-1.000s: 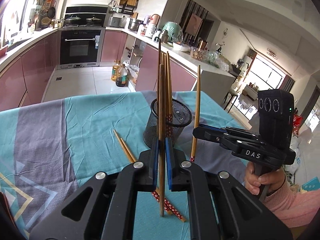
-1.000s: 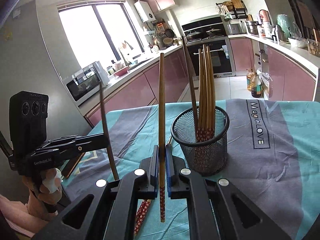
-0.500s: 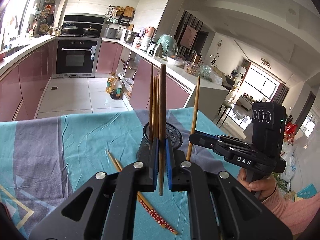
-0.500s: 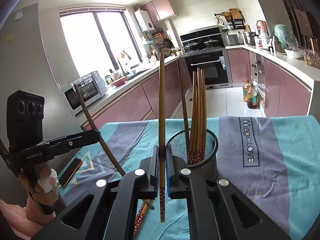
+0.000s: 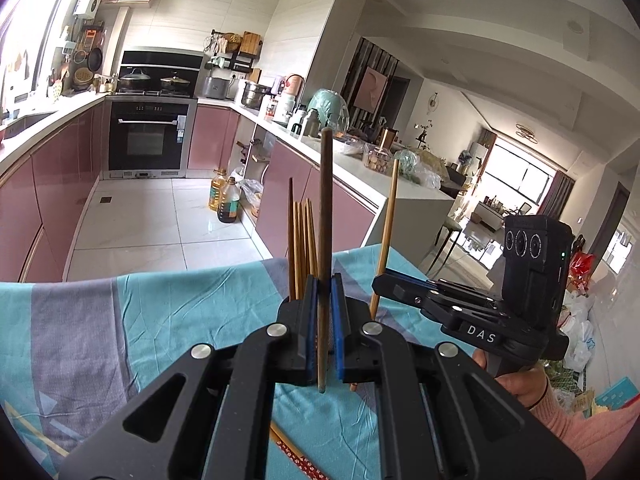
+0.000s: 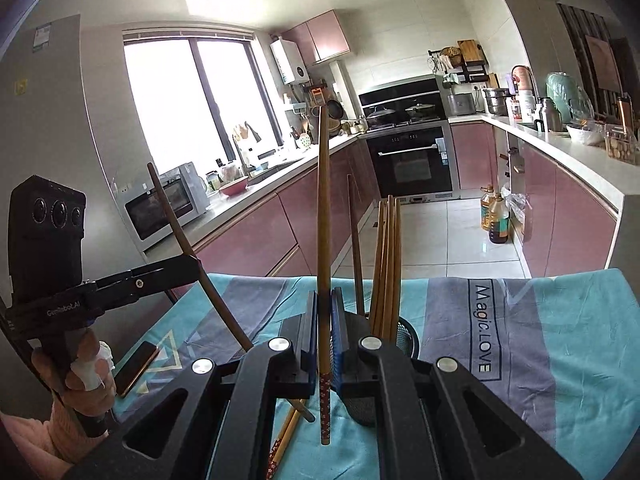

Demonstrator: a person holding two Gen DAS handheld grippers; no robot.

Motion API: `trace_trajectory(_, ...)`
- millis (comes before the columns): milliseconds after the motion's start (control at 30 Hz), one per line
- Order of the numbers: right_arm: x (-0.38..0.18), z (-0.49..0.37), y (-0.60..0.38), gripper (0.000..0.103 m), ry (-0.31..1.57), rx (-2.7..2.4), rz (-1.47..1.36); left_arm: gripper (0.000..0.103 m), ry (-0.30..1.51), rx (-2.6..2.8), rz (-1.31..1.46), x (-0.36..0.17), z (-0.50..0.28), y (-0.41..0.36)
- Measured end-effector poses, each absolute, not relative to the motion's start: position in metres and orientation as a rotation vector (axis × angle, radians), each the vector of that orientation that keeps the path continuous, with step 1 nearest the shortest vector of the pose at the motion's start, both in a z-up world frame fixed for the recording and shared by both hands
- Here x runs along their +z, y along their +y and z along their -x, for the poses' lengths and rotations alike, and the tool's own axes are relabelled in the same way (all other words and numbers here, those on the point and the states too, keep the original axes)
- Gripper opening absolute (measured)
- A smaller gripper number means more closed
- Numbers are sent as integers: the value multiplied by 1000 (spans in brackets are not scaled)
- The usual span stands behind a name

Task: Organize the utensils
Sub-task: 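Raise the left tool's chopstick over the mesh cup while the right tool carries its chopstick there, then lower both held chopsticks down into the mesh cup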

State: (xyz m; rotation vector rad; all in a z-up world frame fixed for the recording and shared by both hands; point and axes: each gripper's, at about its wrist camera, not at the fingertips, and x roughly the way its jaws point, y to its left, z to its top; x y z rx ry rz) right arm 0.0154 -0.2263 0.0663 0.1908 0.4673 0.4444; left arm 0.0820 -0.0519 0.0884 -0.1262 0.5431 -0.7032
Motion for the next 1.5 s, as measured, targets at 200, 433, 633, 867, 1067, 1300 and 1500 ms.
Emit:
trace_trajectory(200,76,-22,-225,6,442,444,-181,7,510,-709,121,103,-82,-56)
trace_trajectory(433,83,-30,-220,6,422,438,-169,7,482,-707,113,118,-84,-60)
trace_trajectory(633,85,-37,-221,6,413,421,-168,7,470,-699,104,121,-89,-65)
trace_trajectory(867,81,-49,-218,6,409,384,-165,7,497,-672,73,113,-95,-78)
trace_trajectory(1067,77,-56,-217,6,407,364,-173,7,539,-659,26,104,-91,-89)
trace_trajectory(1300,75,-60,-219,6,407,355,-189,7,576,-659,13,99,-93,-94)
trace_trajectory(1500,68,-66,-220,6,440,360,-198,7,594,-662,-3,100,-97,-97)
